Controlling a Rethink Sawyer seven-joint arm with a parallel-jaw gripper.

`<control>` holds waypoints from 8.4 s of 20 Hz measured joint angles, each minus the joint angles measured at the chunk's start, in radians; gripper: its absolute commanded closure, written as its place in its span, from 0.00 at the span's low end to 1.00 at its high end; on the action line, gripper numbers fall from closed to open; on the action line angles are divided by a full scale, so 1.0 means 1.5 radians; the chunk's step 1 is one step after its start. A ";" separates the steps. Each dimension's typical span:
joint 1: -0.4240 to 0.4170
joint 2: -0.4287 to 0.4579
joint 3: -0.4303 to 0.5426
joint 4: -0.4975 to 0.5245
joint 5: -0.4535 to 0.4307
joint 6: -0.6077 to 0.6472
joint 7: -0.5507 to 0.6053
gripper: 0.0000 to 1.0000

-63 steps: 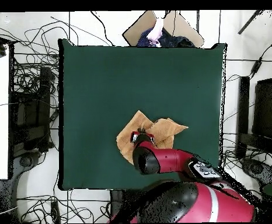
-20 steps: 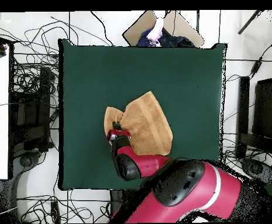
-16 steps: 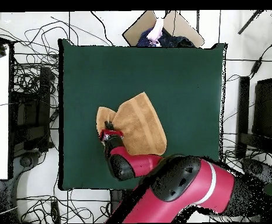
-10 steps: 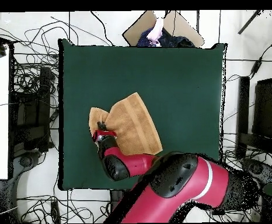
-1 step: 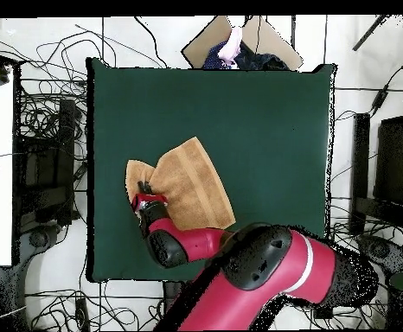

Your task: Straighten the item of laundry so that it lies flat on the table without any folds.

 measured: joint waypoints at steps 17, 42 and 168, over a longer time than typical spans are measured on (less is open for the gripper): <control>0.020 -0.024 0.000 0.026 0.046 0.012 0.000 0.00; 0.020 -0.063 -0.003 0.160 0.070 0.131 0.000 0.00; 0.331 -0.219 -0.224 0.219 0.468 0.285 0.142 0.00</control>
